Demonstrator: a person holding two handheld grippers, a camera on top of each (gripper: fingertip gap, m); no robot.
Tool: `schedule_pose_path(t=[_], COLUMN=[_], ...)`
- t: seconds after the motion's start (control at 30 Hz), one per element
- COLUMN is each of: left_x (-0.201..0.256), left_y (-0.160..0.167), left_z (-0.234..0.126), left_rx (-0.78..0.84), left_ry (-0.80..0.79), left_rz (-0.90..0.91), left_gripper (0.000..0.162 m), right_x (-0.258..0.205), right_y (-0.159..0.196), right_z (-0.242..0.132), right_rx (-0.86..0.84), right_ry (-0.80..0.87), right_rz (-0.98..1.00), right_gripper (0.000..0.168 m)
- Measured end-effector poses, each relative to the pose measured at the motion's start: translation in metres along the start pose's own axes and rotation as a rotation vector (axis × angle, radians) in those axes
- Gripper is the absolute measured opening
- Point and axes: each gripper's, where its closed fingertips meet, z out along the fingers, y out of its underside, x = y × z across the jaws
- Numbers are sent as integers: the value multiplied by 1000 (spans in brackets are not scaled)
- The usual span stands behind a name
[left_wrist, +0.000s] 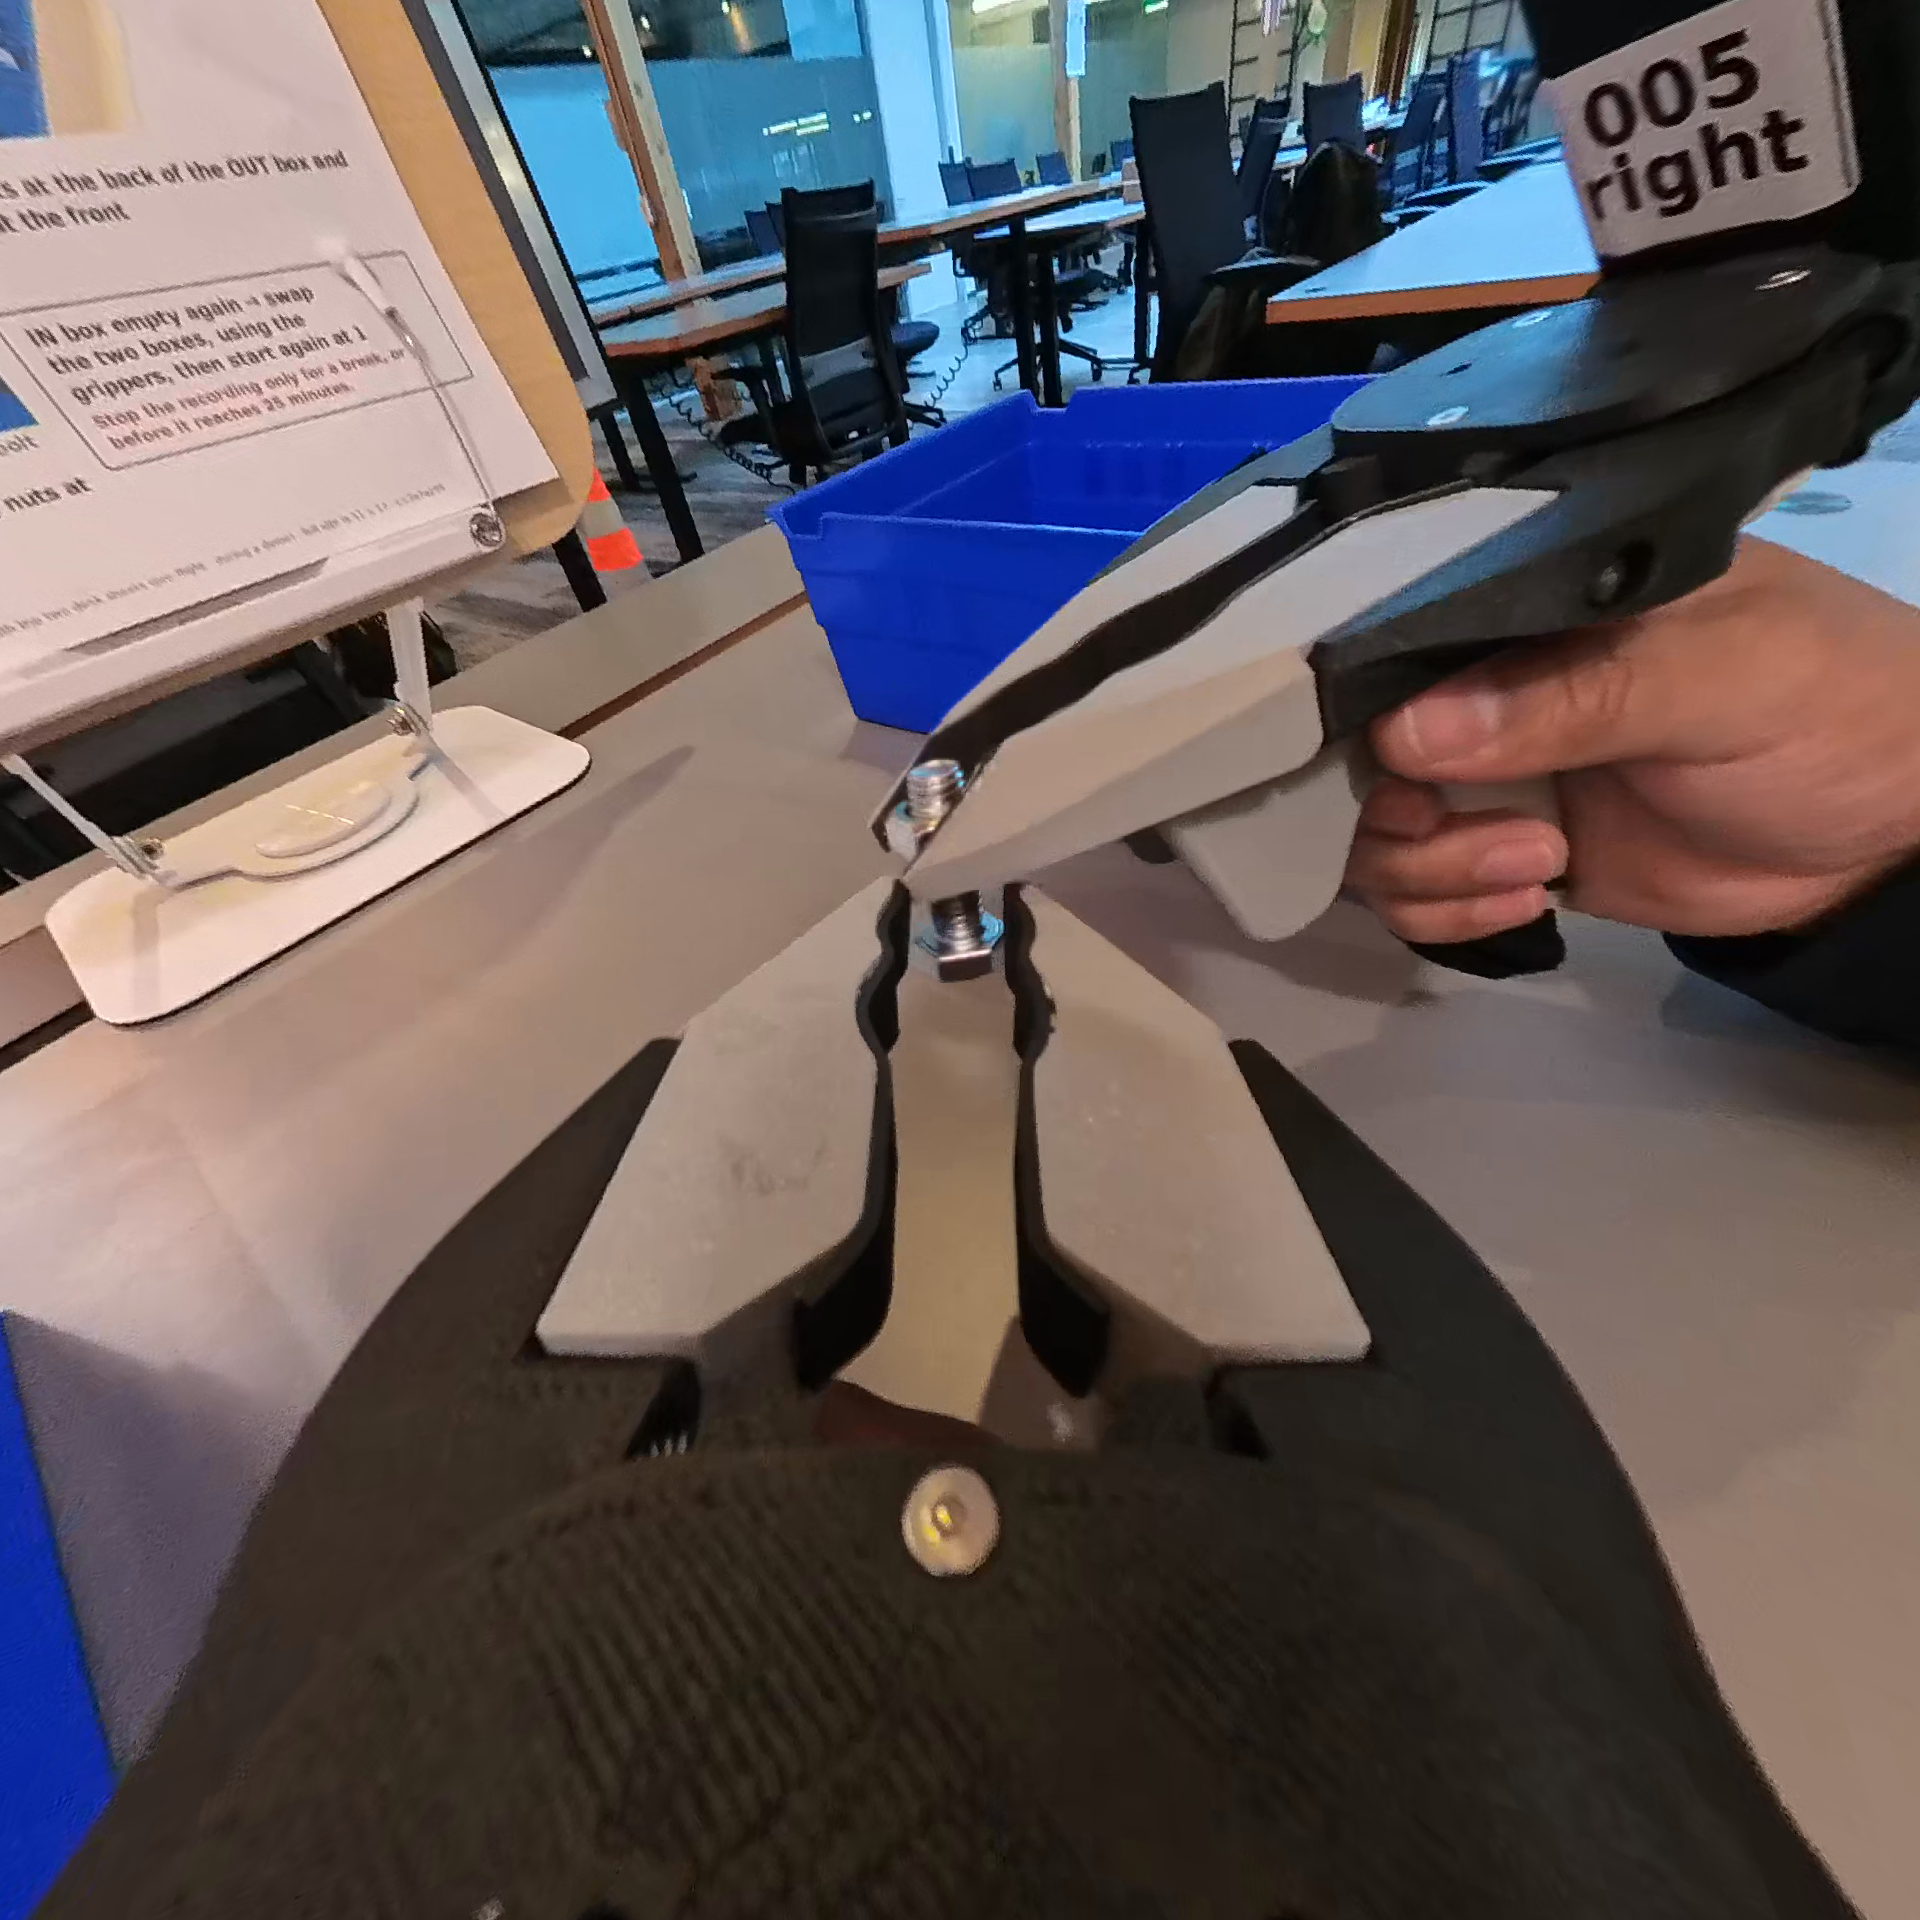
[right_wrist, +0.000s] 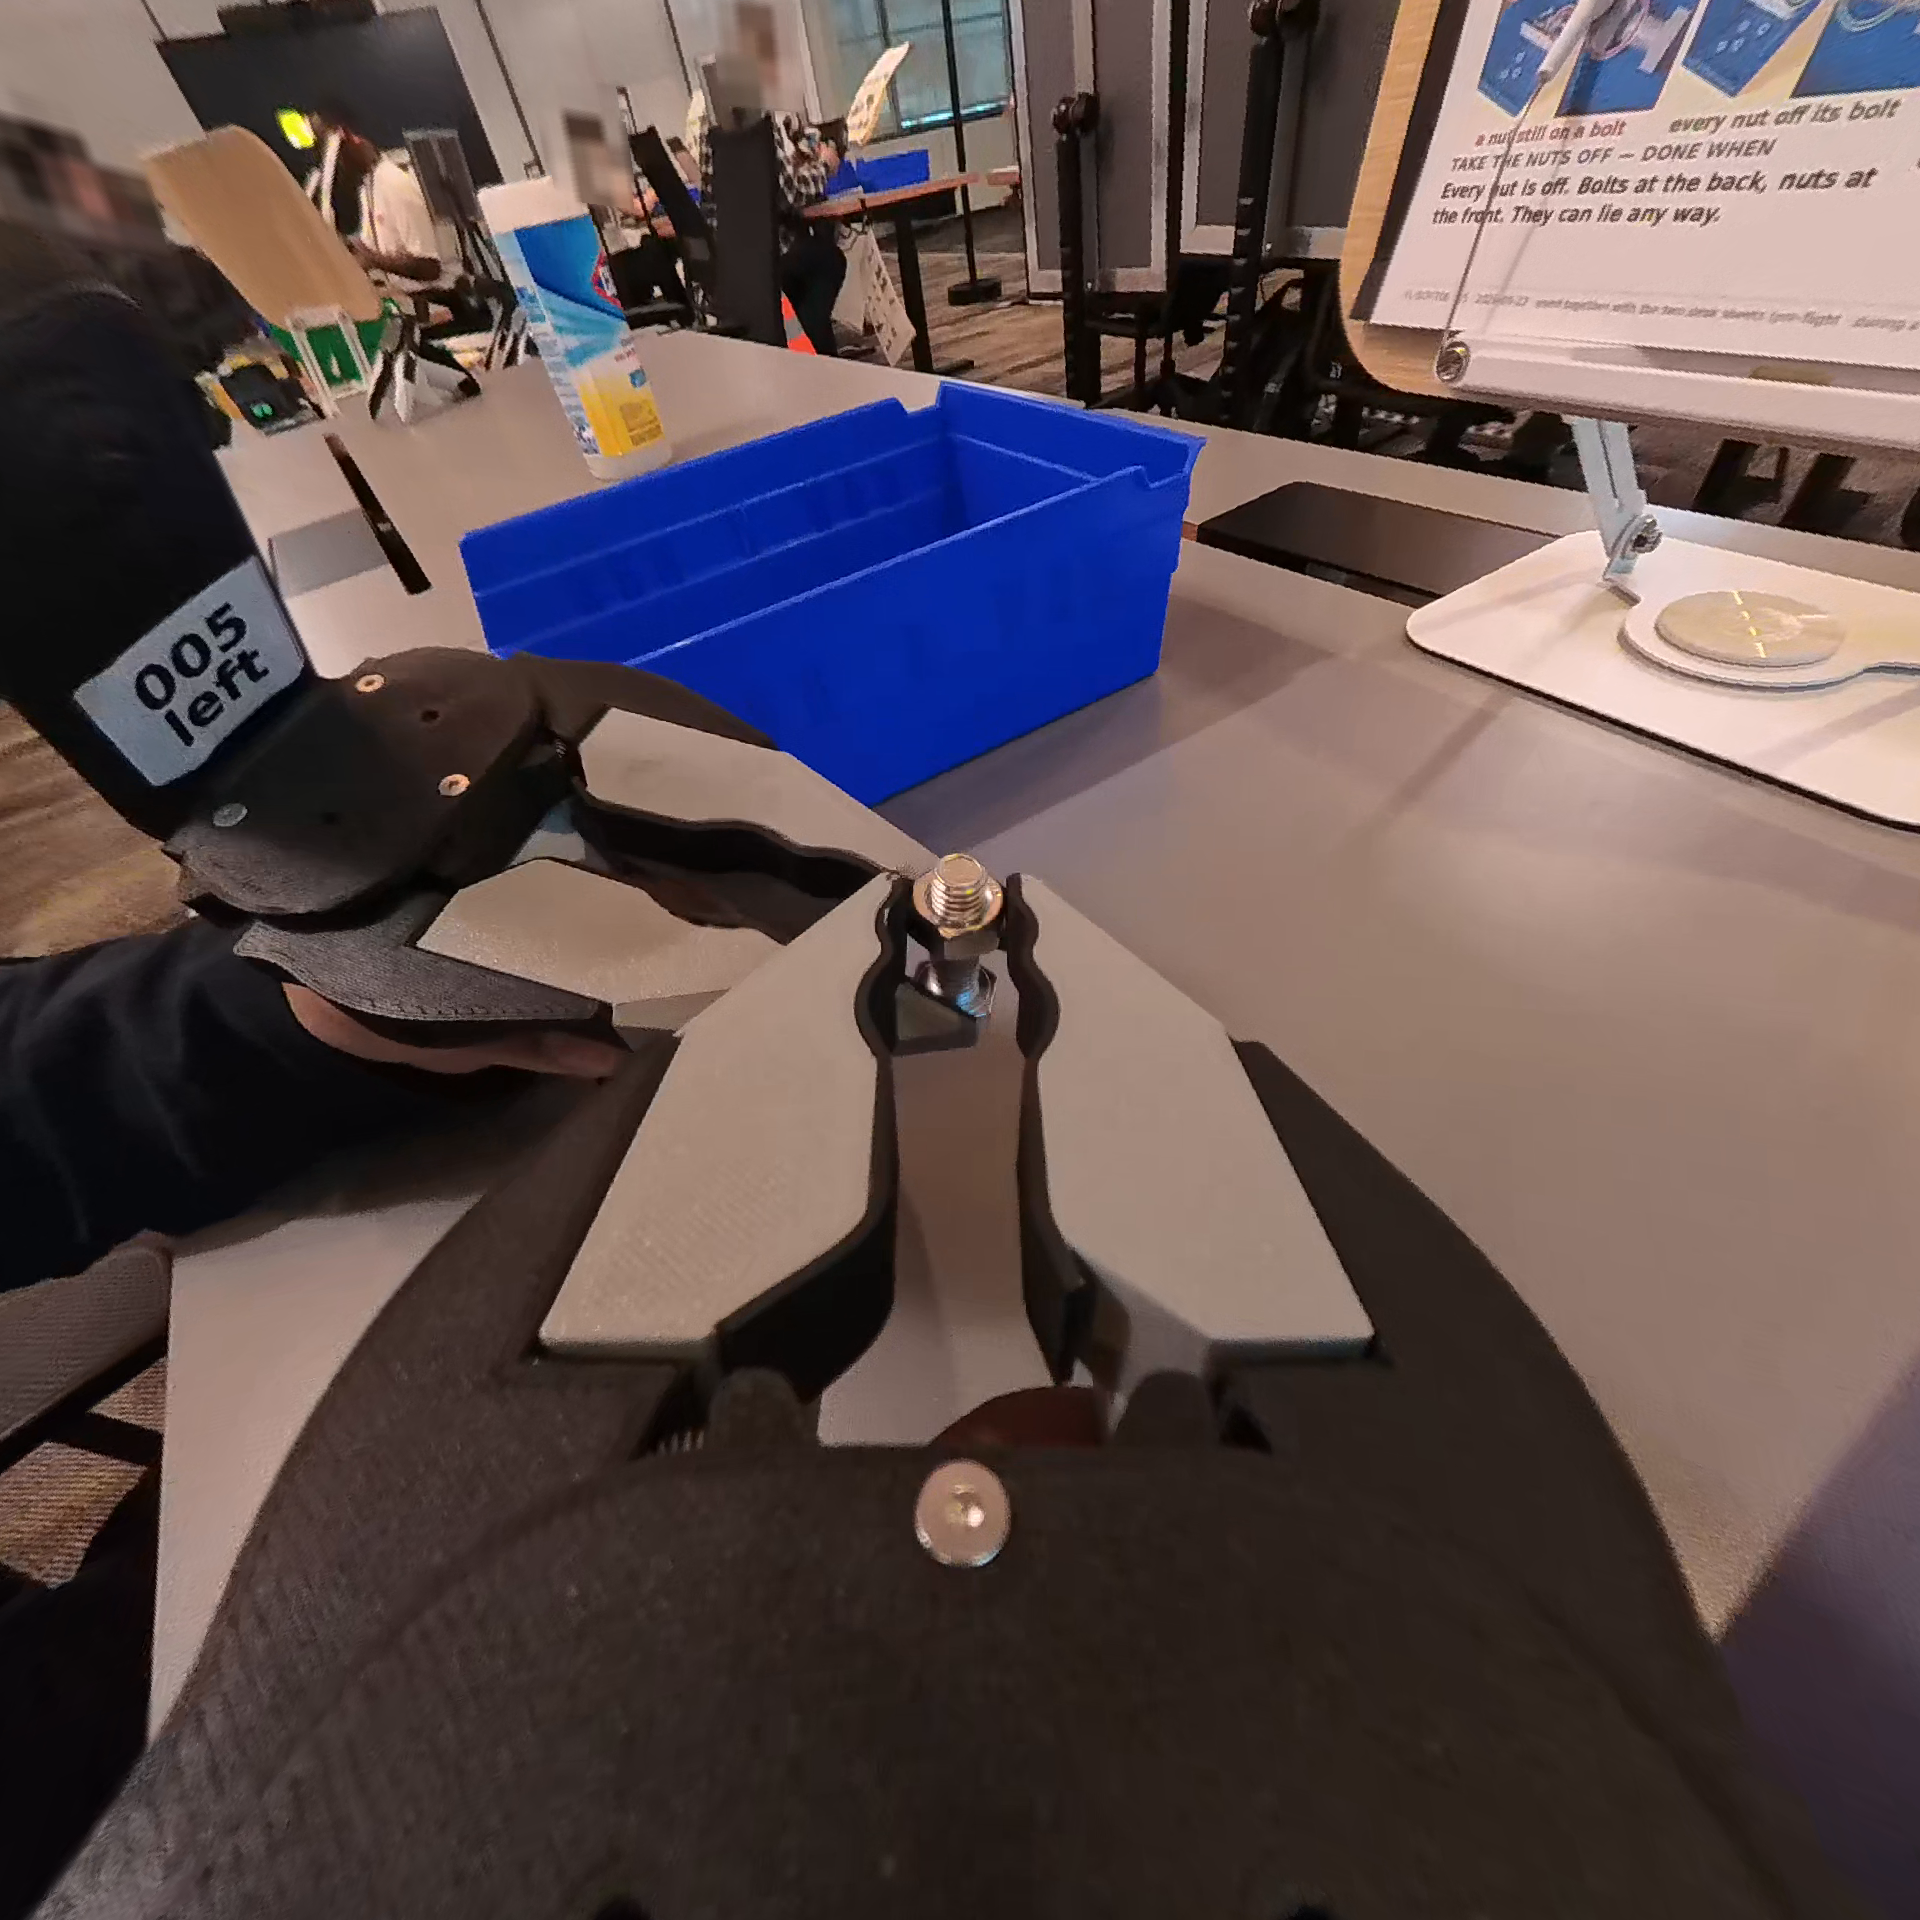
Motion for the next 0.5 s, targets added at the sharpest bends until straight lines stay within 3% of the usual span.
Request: schedule_pose_path(t=[0.27, 0.4, 0.5], left_x=[0, 7, 5], left_y=[1, 6, 12], left_z=[-1, 0, 3], left_rx=[-11, -41, -71], left_ry=[13, 63, 35], left_rz=[-28, -46, -22], left_gripper=[17, 32, 26], right_x=[0, 0, -4], right_y=[1, 1, -1], right_z=[1, 1, 1], right_rx=[0, -1, 16], right_ry=[6, 14, -15], right_rz=[2, -9, 6], right_gripper=[16, 15, 16])
